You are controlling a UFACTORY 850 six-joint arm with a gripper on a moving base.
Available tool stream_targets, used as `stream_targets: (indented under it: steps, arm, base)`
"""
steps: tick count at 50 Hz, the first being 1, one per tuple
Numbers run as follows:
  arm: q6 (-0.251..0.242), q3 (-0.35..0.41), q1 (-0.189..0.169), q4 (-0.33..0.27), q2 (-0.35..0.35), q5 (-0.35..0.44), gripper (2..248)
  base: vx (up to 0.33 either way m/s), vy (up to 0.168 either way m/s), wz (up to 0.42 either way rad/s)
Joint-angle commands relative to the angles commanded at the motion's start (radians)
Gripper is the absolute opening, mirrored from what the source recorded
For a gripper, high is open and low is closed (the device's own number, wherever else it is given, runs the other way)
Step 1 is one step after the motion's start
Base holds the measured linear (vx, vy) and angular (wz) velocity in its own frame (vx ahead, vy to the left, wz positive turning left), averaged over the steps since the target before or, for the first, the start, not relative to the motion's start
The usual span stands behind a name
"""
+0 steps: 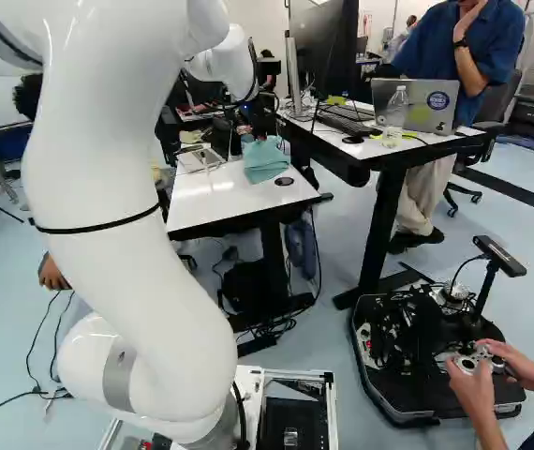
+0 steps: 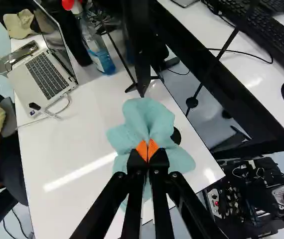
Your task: Clean the table with the green towel
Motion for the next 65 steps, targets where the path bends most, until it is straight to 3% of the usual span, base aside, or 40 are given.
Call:
stream_targets:
  steps: [29, 65]
  arm:
    - [0.000, -0.026, 0.010, 0.000, 0.038, -0.058, 25]
    - [0.000, -0.065, 0.082, 0.000, 0.013, -0.183, 25]
  base:
    - [0.000, 0.000, 0.000]
    - [0.000, 0.000, 0.000]
